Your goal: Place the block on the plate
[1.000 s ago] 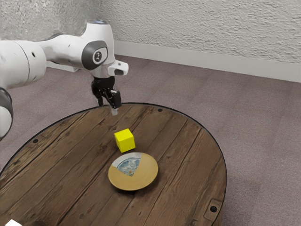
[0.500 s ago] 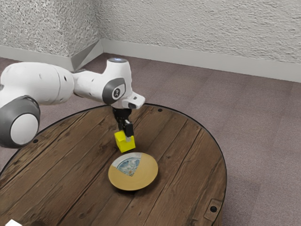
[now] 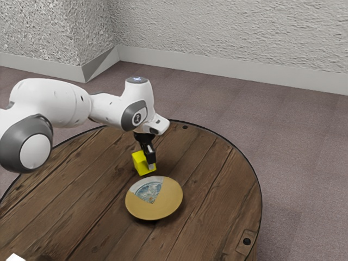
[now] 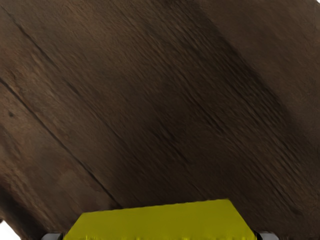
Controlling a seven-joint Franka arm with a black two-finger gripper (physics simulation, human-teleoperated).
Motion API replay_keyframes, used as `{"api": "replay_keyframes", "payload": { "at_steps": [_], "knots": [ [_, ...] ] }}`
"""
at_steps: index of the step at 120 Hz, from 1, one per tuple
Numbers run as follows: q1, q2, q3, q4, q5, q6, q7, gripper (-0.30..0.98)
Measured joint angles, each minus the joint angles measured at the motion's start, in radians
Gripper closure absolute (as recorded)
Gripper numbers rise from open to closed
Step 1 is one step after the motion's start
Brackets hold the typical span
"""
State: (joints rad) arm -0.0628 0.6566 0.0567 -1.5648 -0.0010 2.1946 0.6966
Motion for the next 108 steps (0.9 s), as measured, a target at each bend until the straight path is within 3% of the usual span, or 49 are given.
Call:
{"api": "replay_keyframes", "payload": {
  "at_steps": [33, 54, 75, 108],
  "knots": [
    [-0.045, -0.204, 0.001, -0.172, -0.007, -0.030, 0.014, 0.28],
    [-0.114, -0.371, 0.004, -0.376, -0.013, -0.041, 0.019, 0.29],
    [-0.175, -0.417, 0.004, -0.474, -0.015, -0.054, 0.022, 0.29],
    [-0.210, -0.326, -0.001, -0.412, -0.018, -0.035, 0.024, 0.23]
  ]
}}
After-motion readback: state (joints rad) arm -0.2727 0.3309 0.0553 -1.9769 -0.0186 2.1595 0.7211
